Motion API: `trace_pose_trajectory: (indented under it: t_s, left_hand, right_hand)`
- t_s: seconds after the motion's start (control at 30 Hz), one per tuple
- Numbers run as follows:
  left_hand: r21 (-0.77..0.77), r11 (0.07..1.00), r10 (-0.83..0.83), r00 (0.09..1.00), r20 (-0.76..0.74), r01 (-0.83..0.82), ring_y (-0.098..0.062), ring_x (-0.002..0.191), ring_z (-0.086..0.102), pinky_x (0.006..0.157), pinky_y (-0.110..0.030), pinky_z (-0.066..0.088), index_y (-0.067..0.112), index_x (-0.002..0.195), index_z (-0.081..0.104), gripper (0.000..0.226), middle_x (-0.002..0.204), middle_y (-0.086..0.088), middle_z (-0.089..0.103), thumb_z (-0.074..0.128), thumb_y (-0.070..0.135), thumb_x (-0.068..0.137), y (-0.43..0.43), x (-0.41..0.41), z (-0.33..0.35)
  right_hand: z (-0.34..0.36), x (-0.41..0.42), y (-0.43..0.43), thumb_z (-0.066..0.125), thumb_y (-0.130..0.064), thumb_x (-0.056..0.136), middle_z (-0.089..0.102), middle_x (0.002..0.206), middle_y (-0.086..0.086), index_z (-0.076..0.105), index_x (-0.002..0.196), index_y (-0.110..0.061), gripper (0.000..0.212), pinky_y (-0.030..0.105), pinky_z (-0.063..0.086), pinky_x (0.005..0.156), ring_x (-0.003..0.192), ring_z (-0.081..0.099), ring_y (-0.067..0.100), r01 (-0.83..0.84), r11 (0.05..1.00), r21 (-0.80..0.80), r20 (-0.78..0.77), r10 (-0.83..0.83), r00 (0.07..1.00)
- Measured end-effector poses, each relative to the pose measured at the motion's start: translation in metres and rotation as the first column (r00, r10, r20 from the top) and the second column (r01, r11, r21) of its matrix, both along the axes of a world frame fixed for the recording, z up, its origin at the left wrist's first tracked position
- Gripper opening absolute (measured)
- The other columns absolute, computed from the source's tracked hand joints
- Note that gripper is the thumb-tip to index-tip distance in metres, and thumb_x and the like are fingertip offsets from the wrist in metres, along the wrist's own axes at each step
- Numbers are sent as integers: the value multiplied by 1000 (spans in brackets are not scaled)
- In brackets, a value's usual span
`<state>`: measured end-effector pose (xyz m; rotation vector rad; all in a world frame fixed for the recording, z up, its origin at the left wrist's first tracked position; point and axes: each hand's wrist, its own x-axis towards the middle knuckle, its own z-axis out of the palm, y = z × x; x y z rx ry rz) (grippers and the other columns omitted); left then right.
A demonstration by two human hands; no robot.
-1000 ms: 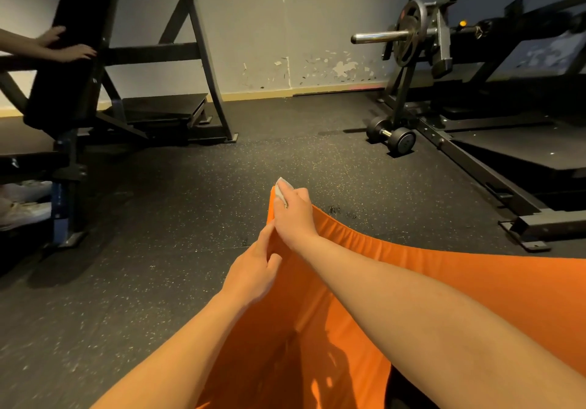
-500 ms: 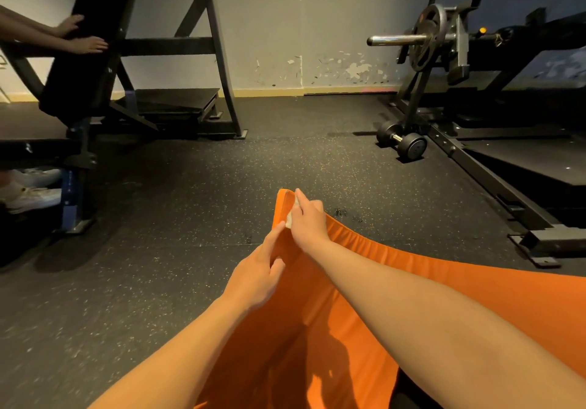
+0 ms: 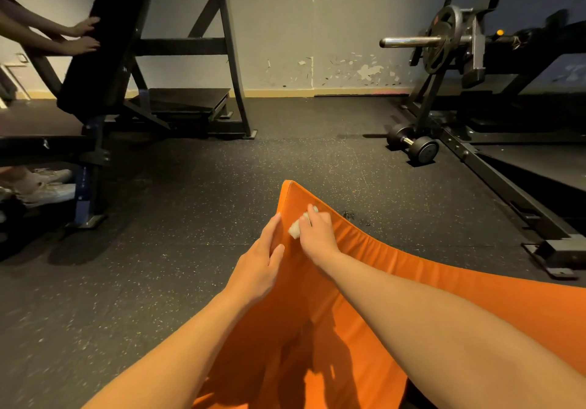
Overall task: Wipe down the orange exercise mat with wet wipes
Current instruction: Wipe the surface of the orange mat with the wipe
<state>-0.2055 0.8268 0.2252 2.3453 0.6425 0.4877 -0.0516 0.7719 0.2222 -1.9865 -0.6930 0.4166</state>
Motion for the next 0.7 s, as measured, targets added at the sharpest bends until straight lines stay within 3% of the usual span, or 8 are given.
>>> trace_pose_trajectory:
  t_s: [0.1,0.2,0.27,0.33,0.43,0.53,0.63,0.7]
  left_hand:
    - [-37,999,-1,1000,1,1,-16,146,35,118,-41,33,56,153,0,57,165,17,18,33,42,108,0,3,1]
    - [-45,999,-12,1000,11,12,-16,144,39,116,-41,37,64,147,-3,61,164,17,22,38,42,107,-1,4,0]
    - [-49,999,-3,1000,4,4,-17,140,44,113,-42,41,72,140,-6,66,162,15,28,41,42,106,1,3,-3]
    - [-52,999,14,1000,7,-13,-18,138,47,112,-44,43,73,139,-6,66,161,14,31,42,43,105,2,2,-6]
    - [-61,998,21,999,36,-19,-18,135,50,109,-44,47,72,140,-3,64,159,15,34,42,44,105,2,2,-6]
    - [-59,998,19,999,48,-16,-17,132,52,106,-44,49,76,135,-3,64,156,14,38,44,44,105,1,4,-5]
    - [-64,998,19,999,43,-16,-16,125,58,102,-43,53,72,138,2,65,152,12,44,48,40,104,0,4,-6]
    - [-77,997,23,1000,19,-22,-13,113,63,95,-40,57,63,144,4,65,145,10,50,49,39,103,0,5,-7]
  right_hand:
    - [-7,2,-3,32,-22,109,28,155,20,27,157,-6,51,27,21,115,145,31,31,33,996,-82,-63,-39,997]
    - [17,-1,7,33,-19,109,34,154,18,34,155,-7,48,32,19,121,146,31,29,23,998,57,91,-28,995]
    - [32,-7,13,39,-17,108,43,145,9,35,156,-14,49,29,25,118,138,37,19,-43,988,150,170,18,985]
    - [33,-12,10,47,-13,104,48,136,-1,40,154,-20,50,19,28,109,129,43,11,-39,981,189,142,12,990]
    - [14,-11,-2,57,-6,97,58,136,6,59,136,-14,40,18,32,100,128,52,22,88,980,181,41,-97,994]
    - [4,-6,-9,56,-8,100,56,140,14,62,135,-6,36,18,29,99,131,50,26,120,987,107,10,-122,993]
    - [25,-6,0,53,-13,102,54,126,15,64,128,0,31,18,30,91,117,52,23,97,976,197,37,-106,994]
    - [37,-9,7,47,-16,106,47,119,7,62,132,-3,33,15,28,90,113,49,18,40,971,237,62,-57,996]
